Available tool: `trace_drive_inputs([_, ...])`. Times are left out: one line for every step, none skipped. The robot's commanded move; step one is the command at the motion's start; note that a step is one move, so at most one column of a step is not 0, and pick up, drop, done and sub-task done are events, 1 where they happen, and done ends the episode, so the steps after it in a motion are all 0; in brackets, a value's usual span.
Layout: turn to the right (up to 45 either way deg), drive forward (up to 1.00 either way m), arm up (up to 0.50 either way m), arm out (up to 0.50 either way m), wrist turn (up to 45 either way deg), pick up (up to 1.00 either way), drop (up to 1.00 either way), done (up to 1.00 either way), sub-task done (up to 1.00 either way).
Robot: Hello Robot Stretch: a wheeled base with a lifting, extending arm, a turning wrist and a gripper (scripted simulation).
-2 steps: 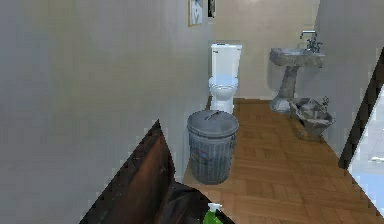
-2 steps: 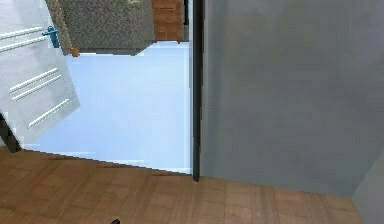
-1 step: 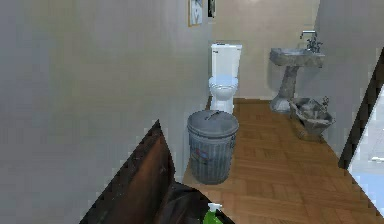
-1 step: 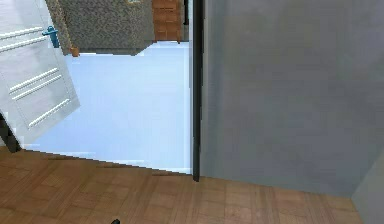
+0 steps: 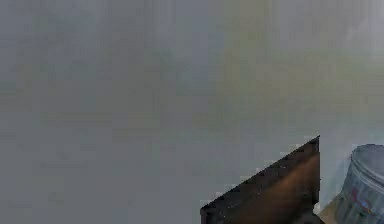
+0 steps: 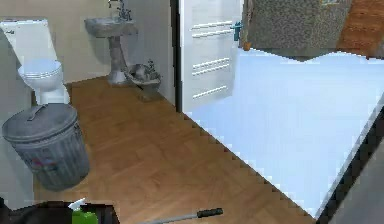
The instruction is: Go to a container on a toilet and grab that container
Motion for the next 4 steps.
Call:
trace_drive_inputs([-33.0, 0.00, 0.00, 0.00, 0.0, 0.00, 0.00, 0.00, 0.00])
trace_drive_inputs([0.0, 0.00, 0.42, 0.00, 0.0, 0.00, 0.00, 0.00, 0.00])
trace_drive_inputs([0.0, 0.00, 0.00, 0.46, 0.0, 0.00, 0.00, 0.00, 0.00])
trace_drive_inputs([0.0, 0.00, 0.00, 0.00, 45.0, 0.00, 0.00, 0.00, 0.00])
